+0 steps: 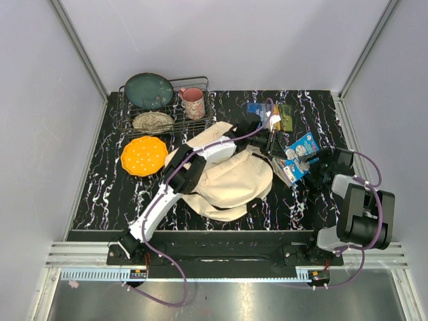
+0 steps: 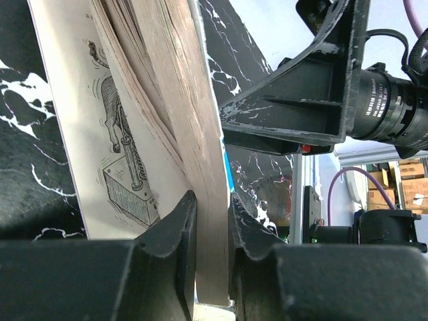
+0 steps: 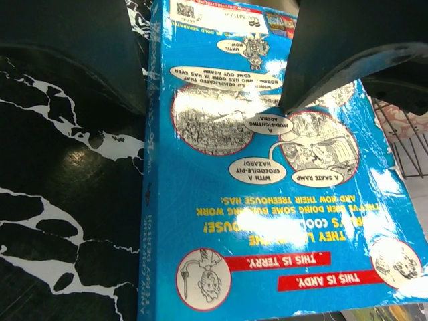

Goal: Pack the student bag
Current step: Pick up the book from the center of the board.

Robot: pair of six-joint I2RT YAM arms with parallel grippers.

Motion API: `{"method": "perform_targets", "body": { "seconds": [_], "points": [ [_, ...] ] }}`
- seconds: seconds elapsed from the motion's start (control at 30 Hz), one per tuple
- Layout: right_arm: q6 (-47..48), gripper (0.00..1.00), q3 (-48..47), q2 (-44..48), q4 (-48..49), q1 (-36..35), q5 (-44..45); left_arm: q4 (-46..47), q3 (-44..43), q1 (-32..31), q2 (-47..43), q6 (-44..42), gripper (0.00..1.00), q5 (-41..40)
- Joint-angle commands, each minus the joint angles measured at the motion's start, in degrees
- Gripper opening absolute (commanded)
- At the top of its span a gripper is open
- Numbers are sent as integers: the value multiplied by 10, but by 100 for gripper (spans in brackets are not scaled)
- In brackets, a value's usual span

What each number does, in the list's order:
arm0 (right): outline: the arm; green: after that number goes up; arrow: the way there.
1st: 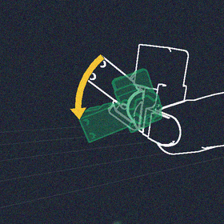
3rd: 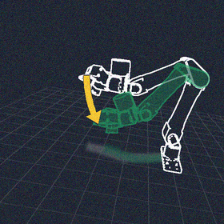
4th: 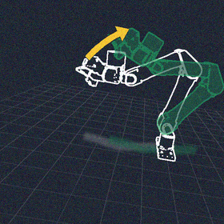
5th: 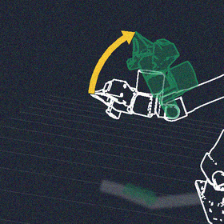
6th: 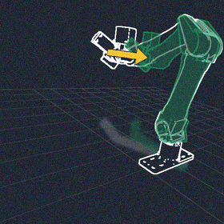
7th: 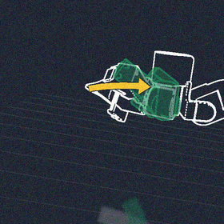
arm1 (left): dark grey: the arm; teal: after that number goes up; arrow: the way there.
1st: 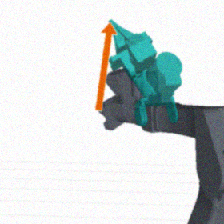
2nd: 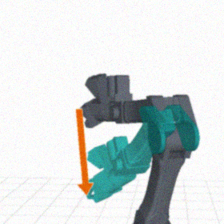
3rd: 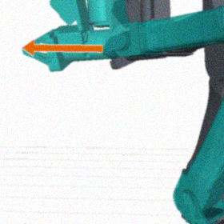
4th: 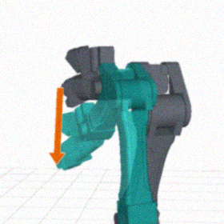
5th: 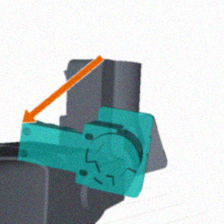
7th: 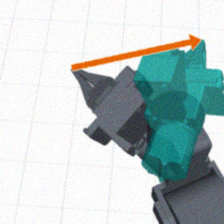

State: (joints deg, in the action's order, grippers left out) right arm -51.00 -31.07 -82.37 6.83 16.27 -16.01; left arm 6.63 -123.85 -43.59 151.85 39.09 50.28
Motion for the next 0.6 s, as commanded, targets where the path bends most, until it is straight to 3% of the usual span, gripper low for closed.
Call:
{"method": "perform_targets", "body": {
  "seconds": [0.0, 0.1, 0.43, 0.57],
  "points": [
    [5, 89, 11, 31, -35, -12, -32, 41, 19, -30, -75, 13, 0, 11],
    [2, 94, 16, 65, -40, -9, -38, 70, 36, -21, -109, 23, 0, 11],
    [-20, 97, 28, 240, -62, -5, -86, 137, 84, 3, -196, 67, 0, 1],
    [-25, 99, 24, 304, -117, -3, -80, 177, 128, 9, -230, 87, 0, -5]
  ]
}}
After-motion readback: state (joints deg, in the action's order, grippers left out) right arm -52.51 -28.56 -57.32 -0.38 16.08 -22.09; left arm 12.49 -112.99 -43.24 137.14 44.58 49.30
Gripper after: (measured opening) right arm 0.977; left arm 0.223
